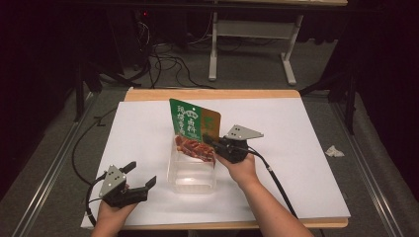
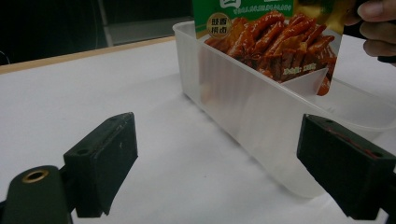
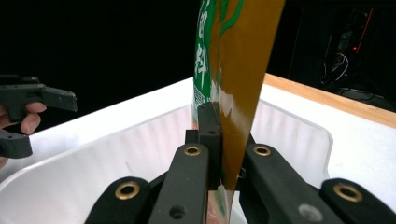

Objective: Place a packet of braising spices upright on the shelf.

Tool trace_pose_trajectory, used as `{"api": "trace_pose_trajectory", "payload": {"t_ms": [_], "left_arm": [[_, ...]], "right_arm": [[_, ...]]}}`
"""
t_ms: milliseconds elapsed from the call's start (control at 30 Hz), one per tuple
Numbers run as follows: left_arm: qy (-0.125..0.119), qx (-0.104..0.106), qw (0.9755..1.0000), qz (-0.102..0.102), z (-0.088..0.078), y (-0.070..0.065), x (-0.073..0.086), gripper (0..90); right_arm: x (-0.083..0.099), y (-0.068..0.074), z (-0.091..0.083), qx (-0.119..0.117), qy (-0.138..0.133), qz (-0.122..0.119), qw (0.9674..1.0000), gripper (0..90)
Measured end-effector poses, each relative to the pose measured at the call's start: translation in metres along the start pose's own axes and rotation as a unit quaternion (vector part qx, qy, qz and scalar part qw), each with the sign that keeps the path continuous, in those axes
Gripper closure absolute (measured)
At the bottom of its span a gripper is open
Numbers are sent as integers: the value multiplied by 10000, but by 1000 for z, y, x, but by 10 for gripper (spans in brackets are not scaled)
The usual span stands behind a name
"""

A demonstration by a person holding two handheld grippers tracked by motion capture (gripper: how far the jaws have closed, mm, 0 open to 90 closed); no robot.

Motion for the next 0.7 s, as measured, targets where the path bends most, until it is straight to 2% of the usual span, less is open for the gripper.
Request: {"api": "trace_pose_trajectory", "payload": {"t_ms": [233, 400, 533, 700], "left_arm": [[-20, 17, 10000, -3, 0, -1, 0, 130], [-6, 15, 10000, -11, 0, -1, 0, 130], [-4, 16, 10000, -9, 0, -1, 0, 131], [7, 12, 10000, -3, 0, 0, 0, 131]], "right_arm": [[5, 0, 2, 99, 25, -21, 9999, 900], [5, 0, 2, 70, -22, 15, 10000, 890], [6, -1, 2, 69, 43, 59, 9999, 802], [8, 0, 2, 20, 164, 86, 9998, 597]]}}
Point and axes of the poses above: each handheld gripper's, and its own axes: z roughly forward along the jaws, x roughly out of its underside, y roughly to its left, the point moved 7 cm from there along z, roughly forward along the jaws
